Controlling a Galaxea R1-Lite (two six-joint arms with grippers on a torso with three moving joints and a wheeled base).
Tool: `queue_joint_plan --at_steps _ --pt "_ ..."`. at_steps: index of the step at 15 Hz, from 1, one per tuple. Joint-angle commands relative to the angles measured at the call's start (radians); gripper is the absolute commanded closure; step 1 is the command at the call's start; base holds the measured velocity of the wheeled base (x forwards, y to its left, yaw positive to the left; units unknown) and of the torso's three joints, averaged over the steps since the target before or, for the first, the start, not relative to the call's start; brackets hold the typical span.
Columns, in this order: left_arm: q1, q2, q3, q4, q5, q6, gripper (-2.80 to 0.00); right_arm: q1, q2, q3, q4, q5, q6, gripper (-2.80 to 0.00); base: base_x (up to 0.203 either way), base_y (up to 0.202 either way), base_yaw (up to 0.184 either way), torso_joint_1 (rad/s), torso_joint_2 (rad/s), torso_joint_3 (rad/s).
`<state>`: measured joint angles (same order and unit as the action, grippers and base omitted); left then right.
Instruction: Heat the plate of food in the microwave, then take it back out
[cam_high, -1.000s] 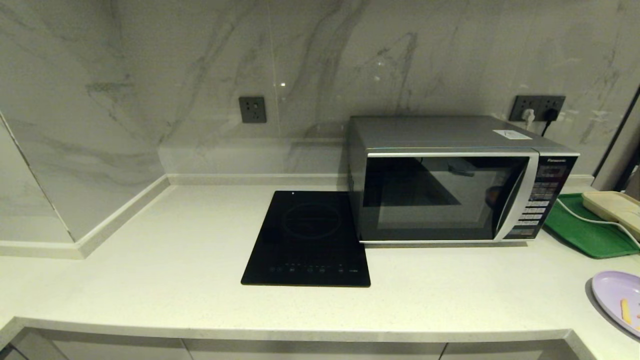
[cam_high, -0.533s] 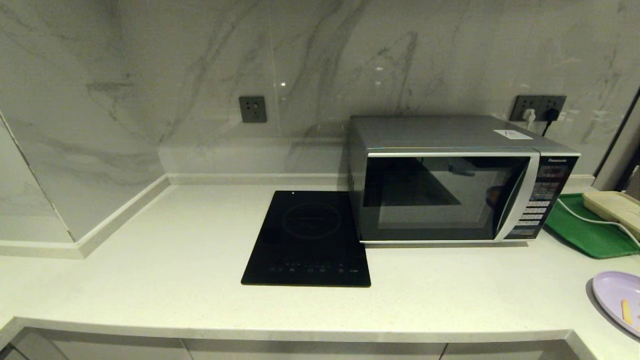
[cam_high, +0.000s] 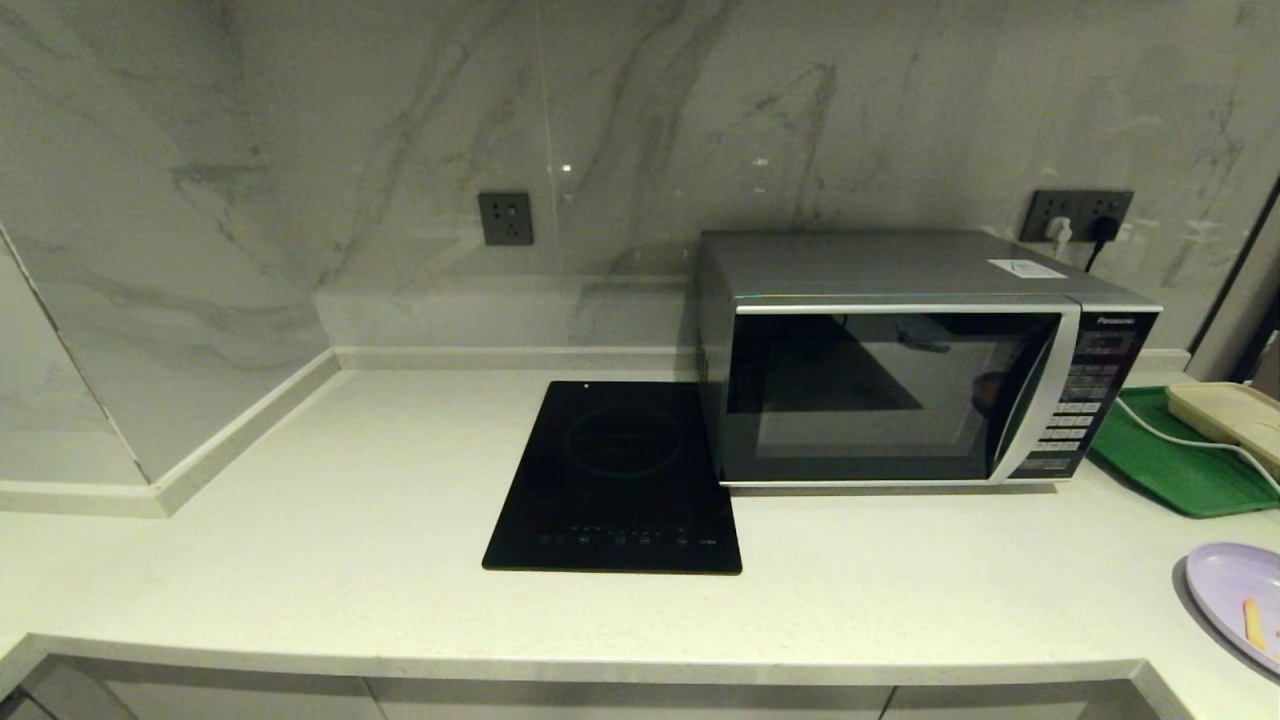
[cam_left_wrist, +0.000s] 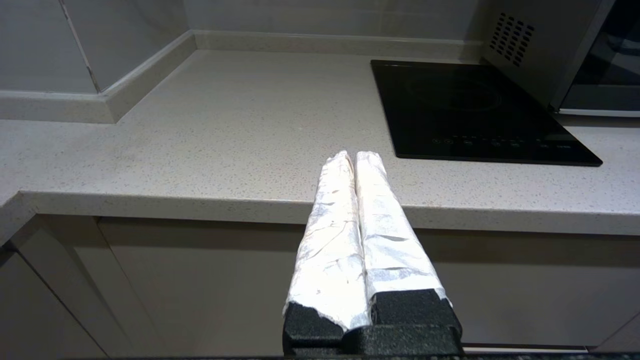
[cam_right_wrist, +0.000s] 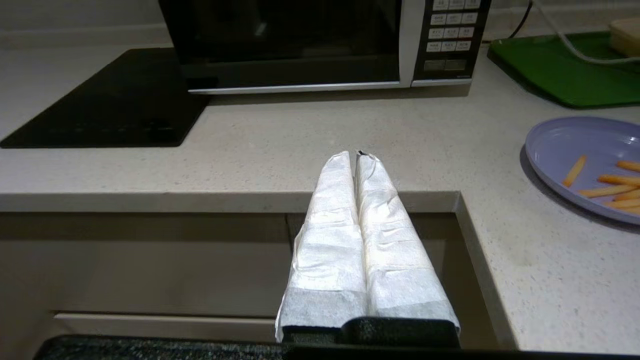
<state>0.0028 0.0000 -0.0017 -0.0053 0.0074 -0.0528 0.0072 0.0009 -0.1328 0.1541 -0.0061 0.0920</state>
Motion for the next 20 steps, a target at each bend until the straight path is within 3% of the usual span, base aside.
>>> queue_joint_plan --at_steps 1,5,10,20 --pt "0.000 0.000 0.000 -0.001 0.000 -0.001 0.00 0.000 0.001 0.137 -0.175 -0.024 -0.048 0.00 0.000 0.000 0.000 0.000 0.00 0.000" --pt "0.000 0.000 0.000 -0.001 0.000 -0.001 0.00 0.001 0.001 0.127 -0.137 -0.020 -0.096 0.00 0.000 0.000 0.000 0.000 0.00 0.000" --pt "0.000 0.000 0.000 -0.001 0.000 -0.001 0.00 0.000 0.001 0.133 -0.165 -0.031 -0.008 0.00 0.000 0.000 0.000 0.000 0.00 0.000" --pt "0.000 0.000 0.000 -0.001 0.000 -0.001 0.00 0.000 0.001 0.133 -0.165 -0.031 -0.005 0.00 0.000 0.000 0.000 0.000 0.00 0.000"
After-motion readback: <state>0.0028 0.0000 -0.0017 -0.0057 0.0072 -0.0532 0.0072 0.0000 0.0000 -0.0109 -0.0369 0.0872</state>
